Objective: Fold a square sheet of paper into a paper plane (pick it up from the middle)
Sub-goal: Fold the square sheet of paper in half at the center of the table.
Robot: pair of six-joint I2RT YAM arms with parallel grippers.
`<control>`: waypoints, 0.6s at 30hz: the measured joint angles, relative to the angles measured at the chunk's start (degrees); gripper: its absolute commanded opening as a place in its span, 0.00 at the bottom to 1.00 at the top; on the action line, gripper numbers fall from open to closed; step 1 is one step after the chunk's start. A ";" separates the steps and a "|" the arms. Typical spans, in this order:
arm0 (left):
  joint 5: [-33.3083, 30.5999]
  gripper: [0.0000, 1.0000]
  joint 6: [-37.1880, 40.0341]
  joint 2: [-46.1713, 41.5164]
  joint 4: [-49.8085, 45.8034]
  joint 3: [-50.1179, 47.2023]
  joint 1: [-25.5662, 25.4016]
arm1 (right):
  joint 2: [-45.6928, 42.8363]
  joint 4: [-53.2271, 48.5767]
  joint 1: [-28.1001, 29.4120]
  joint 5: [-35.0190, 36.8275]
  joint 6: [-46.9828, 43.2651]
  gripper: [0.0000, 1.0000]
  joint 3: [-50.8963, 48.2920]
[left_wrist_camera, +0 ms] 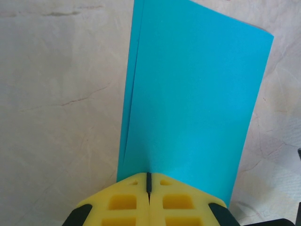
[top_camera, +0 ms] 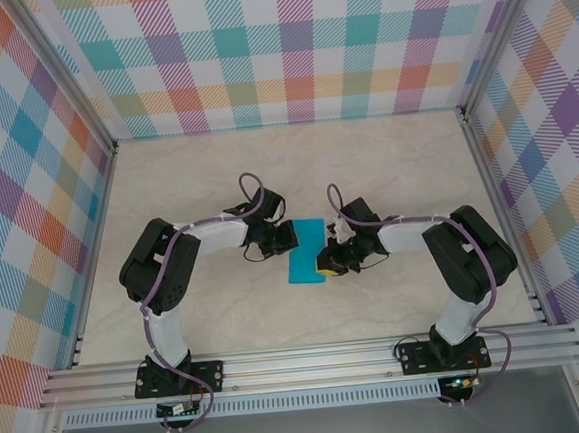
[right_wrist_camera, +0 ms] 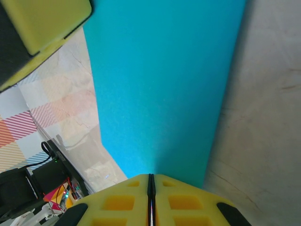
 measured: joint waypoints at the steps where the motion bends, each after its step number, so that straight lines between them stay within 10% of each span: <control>1: 0.00 0.00 0.00 0.00 0.00 0.00 0.00 | 0.00 0.44 0.20 0.02 0.07 0.11 -0.24; 18: -0.02 0.00 0.00 -0.07 0.02 -0.04 -0.02 | -1.55 3.23 0.50 1.27 -0.07 0.12 -4.24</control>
